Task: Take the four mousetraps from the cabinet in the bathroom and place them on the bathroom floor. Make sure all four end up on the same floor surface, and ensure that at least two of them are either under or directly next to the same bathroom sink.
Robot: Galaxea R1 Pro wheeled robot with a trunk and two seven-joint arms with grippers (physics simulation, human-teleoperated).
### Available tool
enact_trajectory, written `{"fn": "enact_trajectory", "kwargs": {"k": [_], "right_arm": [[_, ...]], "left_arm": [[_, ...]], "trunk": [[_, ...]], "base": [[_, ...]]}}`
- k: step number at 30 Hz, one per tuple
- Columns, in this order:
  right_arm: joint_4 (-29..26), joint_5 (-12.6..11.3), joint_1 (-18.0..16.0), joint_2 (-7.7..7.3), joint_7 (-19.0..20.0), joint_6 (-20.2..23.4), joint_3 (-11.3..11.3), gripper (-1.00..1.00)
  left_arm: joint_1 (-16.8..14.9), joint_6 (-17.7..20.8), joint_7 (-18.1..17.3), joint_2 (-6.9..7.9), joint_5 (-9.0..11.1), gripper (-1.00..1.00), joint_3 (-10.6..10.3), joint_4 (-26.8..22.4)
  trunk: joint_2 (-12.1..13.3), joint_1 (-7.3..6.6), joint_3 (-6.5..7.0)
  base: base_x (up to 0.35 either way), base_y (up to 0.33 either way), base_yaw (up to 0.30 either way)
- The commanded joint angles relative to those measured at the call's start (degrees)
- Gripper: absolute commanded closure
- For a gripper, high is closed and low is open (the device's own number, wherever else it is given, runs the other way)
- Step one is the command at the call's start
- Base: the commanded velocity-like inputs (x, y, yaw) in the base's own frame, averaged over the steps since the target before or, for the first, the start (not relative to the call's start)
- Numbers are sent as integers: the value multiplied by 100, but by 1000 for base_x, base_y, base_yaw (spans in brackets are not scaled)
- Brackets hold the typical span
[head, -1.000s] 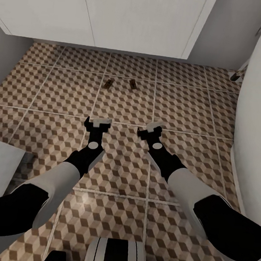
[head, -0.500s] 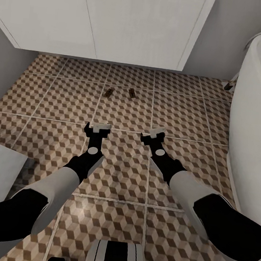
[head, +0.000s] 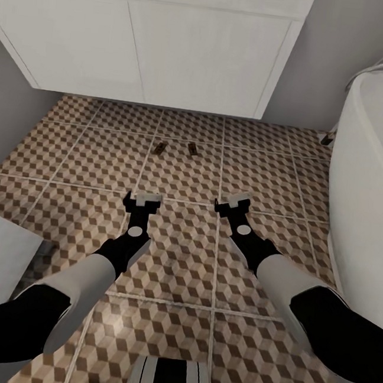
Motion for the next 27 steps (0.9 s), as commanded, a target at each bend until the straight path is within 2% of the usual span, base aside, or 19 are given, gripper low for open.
{"fn": "enact_trajectory", "kwargs": {"k": [1,13,27], "right_arm": [[10,-44,1,-11,-24,-43,49,-100],[308,-44,52,-77,249,-352,45,-100],[802,-56,171,-84,314,-930,43,-100]], "left_arm": [[-2,-11,44,4,18,-100,-48,28],[75,-12,-243,-10,23,-100,-48,182],[210,-51,-334,-22,25,-100,-48,353]], "trunk": [[0,-3,20],[16,-34,285],[35,-70,596]], "base": [[0,0,0],[0,0,0],[0,0,0]]}}
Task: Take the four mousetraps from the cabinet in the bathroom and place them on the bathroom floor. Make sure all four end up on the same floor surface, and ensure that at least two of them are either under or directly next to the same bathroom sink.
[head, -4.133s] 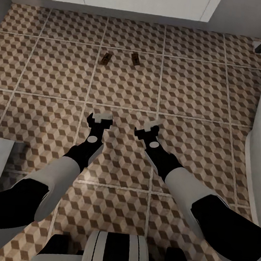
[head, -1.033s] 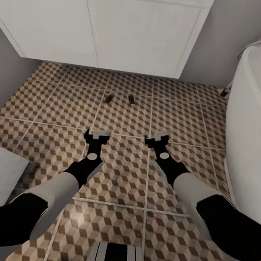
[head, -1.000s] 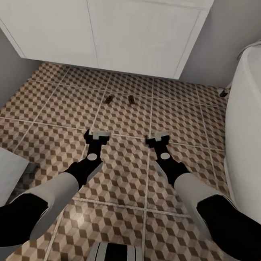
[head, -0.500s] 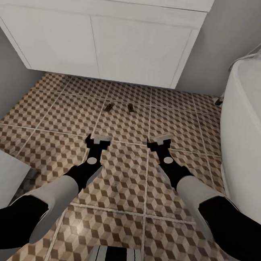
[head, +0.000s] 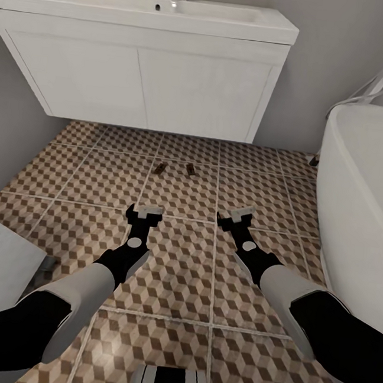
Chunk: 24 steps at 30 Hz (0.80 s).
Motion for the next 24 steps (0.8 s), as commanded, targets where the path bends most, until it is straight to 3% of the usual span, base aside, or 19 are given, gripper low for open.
{"fn": "enact_trajectory", "kwargs": {"k": [1,10,24], "right_arm": [[16,-45,27,1,-20,-42,49,-100],[42,-48,213,0,-12,-188,49,-100],[55,-49,550,-34,-5,-356,49,-100]], "left_arm": [[14,-31,32,2,18,-100,-48,11],[184,-244,-216,2,18,-100,-48,83],[560,-639,-280,-7,18,-100,-52,193]], "trunk": [[0,-3,19],[12,-26,219],[31,-62,529]], "base": [[0,0,0],[0,0,0],[0,0,0]]}}
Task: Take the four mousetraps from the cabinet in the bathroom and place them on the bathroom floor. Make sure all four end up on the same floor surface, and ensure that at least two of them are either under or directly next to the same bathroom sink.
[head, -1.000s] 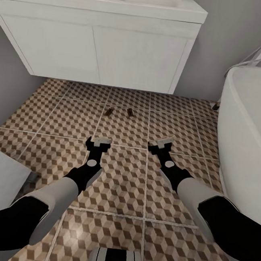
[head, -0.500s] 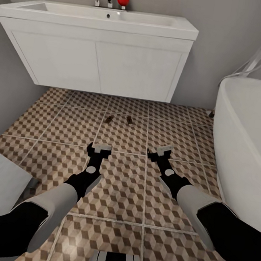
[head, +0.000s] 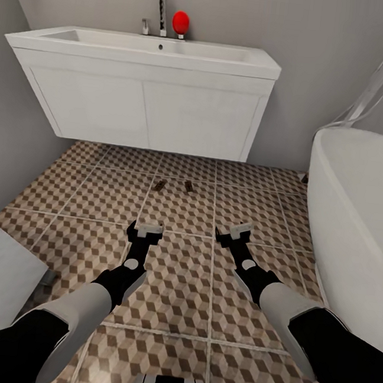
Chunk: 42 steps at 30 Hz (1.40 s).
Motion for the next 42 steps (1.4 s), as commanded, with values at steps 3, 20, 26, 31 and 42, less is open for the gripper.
{"fn": "enact_trajectory", "kwargs": {"k": [3,20,26,31,42], "right_arm": [[8,-44,76,-4,-21,-65,50,-100],[17,-36,596,-49,-20,-408,50,-100],[17,-41,713,-88,-20,-532,50,-100],[17,-43,852,-108,-19,-641,50,-100],[17,-51,1071,-106,-28,-807,50,-100]], "left_arm": [[84,-96,44,2,15,-100,-48,43],[488,-1165,-186,10,10,-100,-45,724],[584,-1683,-195,11,12,-100,-45,1228],[636,-1934,-196,11,10,-100,-45,1613],[719,-2107,-196,37,12,-100,-43,1781]], "trunk": [[3,-8,63],[530,-304,385],[770,-436,493],[971,-546,583],[1412,-787,780]], "base": [[0,0,0],[0,0,0],[0,0,0],[0,0,0],[0,0,0]]}}
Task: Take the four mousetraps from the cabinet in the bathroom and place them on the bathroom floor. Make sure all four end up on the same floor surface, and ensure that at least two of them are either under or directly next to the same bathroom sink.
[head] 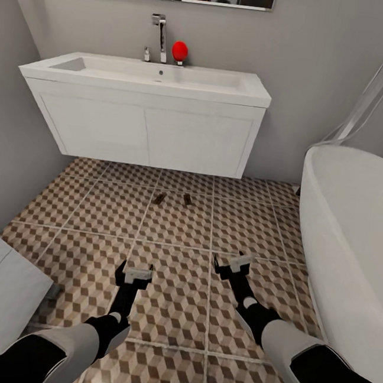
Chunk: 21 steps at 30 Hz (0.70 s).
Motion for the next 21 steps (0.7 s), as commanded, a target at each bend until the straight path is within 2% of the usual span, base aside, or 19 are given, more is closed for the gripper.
{"fn": "enact_trajectory", "kwargs": {"k": [1,21], "right_arm": [[7,-45,29,1,-21,-42,50,-100],[13,-37,431,-13,-35,-158,50,-100]], "left_arm": [[7,-23,35,1,17,-100,-50,19],[133,-14,35,-7,22,-100,-51,202]], "trunk": [[40,-23,15],[842,-463,374]], "base": [[0,0,0],[0,0,0]]}}
